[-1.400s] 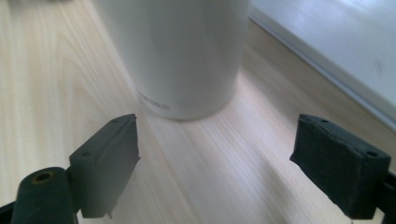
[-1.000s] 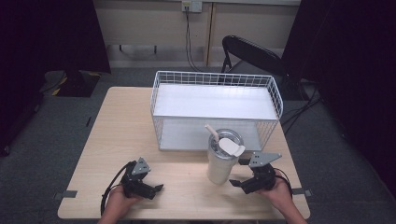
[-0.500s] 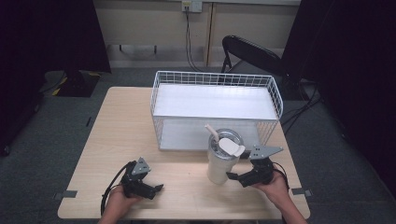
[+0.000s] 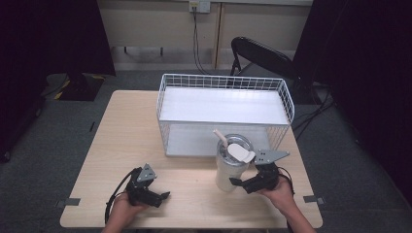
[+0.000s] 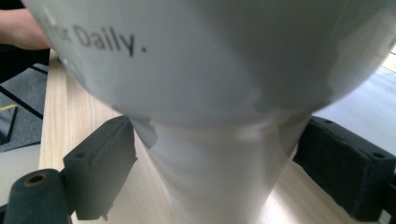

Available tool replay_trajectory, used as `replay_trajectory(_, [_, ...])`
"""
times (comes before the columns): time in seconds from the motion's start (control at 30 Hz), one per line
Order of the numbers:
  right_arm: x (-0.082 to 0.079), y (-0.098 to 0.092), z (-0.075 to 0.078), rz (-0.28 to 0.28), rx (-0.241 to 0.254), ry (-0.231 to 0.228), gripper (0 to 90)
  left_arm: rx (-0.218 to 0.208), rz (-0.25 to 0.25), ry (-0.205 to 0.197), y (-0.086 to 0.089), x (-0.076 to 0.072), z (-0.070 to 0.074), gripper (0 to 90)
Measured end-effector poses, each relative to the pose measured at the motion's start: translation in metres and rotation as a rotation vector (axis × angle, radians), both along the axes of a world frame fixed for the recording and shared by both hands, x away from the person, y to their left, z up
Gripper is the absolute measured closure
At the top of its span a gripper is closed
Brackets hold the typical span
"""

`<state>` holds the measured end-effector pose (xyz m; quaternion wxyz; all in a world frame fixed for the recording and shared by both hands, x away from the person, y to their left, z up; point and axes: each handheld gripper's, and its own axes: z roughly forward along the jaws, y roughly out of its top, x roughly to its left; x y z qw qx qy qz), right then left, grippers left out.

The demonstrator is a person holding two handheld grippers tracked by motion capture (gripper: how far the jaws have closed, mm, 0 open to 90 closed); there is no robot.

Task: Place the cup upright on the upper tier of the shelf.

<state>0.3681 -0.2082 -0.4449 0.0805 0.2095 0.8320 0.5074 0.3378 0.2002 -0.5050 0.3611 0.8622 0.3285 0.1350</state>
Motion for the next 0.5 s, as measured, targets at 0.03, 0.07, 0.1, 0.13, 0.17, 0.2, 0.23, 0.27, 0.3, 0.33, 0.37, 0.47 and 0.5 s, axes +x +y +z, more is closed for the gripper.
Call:
replay_trajectory(0.03, [0.0001, 0.0004, -0.0004, 0.000, 0.004, -0.001, 10.9, 0.000, 0.000, 0.000, 0.0000, 0.0000, 0.0000, 0.0])
replay_trajectory(0.07, [0.0001, 0.0005, -0.0008, -0.001, 0.009, -0.003, 10.8, 0.000, 0.000, 0.000, 0.0000, 0.0000, 0.0000, 0.0])
replay_trajectory(0.1, [0.0003, 0.0003, -0.0012, 0.000, 0.017, -0.002, 10.7, 0.000, 0.000, 0.000, 0.0000, 0.0000, 0.0000, 0.0])
replay_trajectory(0.13, [0.0004, 0.0000, -0.0015, 0.002, 0.021, -0.003, 10.7, 0.000, 0.000, 0.000, 0.0000, 0.0000, 0.0000, 0.0])
replay_trajectory(0.17, [0.0005, -0.0001, -0.0020, 0.001, 0.027, -0.003, 10.6, 0.000, 0.000, 0.000, 0.0000, 0.0000, 0.0000, 0.0])
replay_trajectory(0.2, [0.0008, -0.0002, -0.0023, 0.001, 0.038, 0.003, 10.3, 0.000, 0.000, 0.000, 0.0000, 0.0000, 0.0000, 0.0])
replay_trajectory(0.23, [0.0008, -0.0002, -0.0023, 0.001, 0.038, 0.003, 10.3, 0.000, 0.000, 0.000, 0.0000, 0.0000, 0.0000, 0.0])
replay_trajectory(0.27, [0.0009, 0.0002, -0.0023, 0.000, 0.047, 0.000, 10.0, 0.000, 0.000, 0.000, 0.0000, 0.0000, 0.0000, 0.0])
replay_trajectory(0.3, [0.0008, 0.0005, -0.0023, -0.001, 0.049, -0.001, 9.8, 0.000, 0.000, 0.000, 0.0000, 0.0000, 0.0000, 0.0])
replay_trajectory(0.33, [0.0013, 0.0012, -0.0024, -0.001, 0.049, -0.001, 9.6, 0.000, 0.000, 0.000, 0.0000, 0.0000, 0.0000, 0.0])
replay_trajectory(0.37, [0.0019, 0.0019, -0.0022, 0.002, 0.051, -0.003, 9.4, 0.000, 0.000, 0.000, 0.0000, 0.0000, 0.0000, 0.0])
replay_trajectory(0.47, [0.0037, 0.0043, -0.0011, 0.009, 0.046, -0.007, 8.8, 0.000, 0.000, 0.000, 0.0000, 0.0000, 0.0000, 0.0])
replay_trajectory(0.5, [0.0041, 0.0048, -0.0011, 0.010, 0.045, -0.007, 8.7, 0.000, 0.000, 0.000, 0.0000, 0.0000, 0.0000, 0.0])
